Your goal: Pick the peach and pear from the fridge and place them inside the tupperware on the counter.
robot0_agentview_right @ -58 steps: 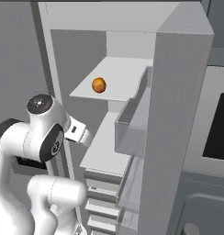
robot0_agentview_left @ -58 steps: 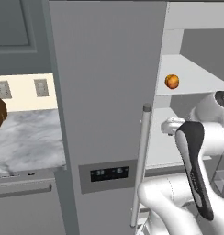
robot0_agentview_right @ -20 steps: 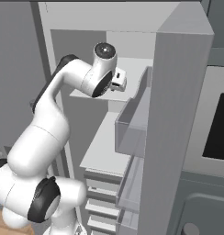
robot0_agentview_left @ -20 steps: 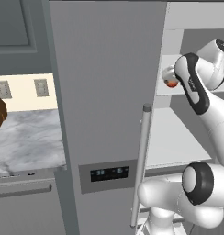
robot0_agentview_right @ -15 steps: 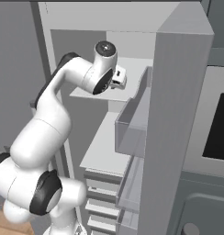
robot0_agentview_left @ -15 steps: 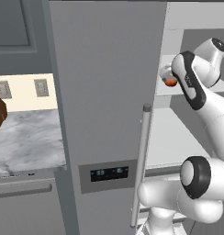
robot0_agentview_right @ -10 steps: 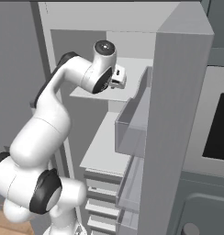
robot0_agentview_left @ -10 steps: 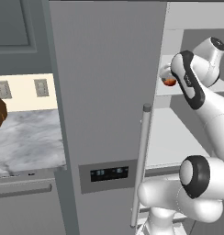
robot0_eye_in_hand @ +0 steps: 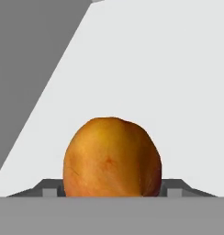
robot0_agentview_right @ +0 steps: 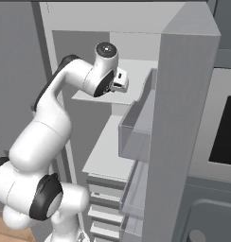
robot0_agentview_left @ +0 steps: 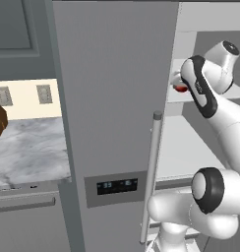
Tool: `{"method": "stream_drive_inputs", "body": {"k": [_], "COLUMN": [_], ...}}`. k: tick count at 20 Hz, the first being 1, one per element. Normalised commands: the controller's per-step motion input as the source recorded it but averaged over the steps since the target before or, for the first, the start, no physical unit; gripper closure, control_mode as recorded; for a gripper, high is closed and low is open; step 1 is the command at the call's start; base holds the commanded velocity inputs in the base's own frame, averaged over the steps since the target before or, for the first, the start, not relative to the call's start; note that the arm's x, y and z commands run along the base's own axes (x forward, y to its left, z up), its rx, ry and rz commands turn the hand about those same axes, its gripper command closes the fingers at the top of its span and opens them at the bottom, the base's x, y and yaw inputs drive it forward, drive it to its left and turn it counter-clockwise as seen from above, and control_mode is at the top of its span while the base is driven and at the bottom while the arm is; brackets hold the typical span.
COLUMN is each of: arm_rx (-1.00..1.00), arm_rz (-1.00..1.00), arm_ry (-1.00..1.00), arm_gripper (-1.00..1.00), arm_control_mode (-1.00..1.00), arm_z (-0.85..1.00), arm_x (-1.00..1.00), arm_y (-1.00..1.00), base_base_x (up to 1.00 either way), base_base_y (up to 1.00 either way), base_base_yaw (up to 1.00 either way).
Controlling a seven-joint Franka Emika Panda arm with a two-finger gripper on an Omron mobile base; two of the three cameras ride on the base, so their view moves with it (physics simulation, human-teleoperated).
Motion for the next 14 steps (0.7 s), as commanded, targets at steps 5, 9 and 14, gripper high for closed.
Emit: {"method": "stream_drive_inputs", "body": {"k": [5,9,14], "arm_rx": [0.0,0.01,0.04], "arm_rz": [0.0,-0.11,-0.14], "arm_ry": [0.01,-0.11,-0.22], "arm_gripper": [1.0,1.0,1.0], "arm_control_mode": [-1.0,-1.0,-1.0], "arm_z": [0.0,0.0,0.04], "arm_x": [-0.13,-0.87,-1.0], "arm_y": [0.0,-0.08,-0.05], "base_base_x": [0.0,0.0,0.0], "base_base_y": [0.0,0.0,0.0], "base_base_yaw": [0.0,0.0,0.0]}}
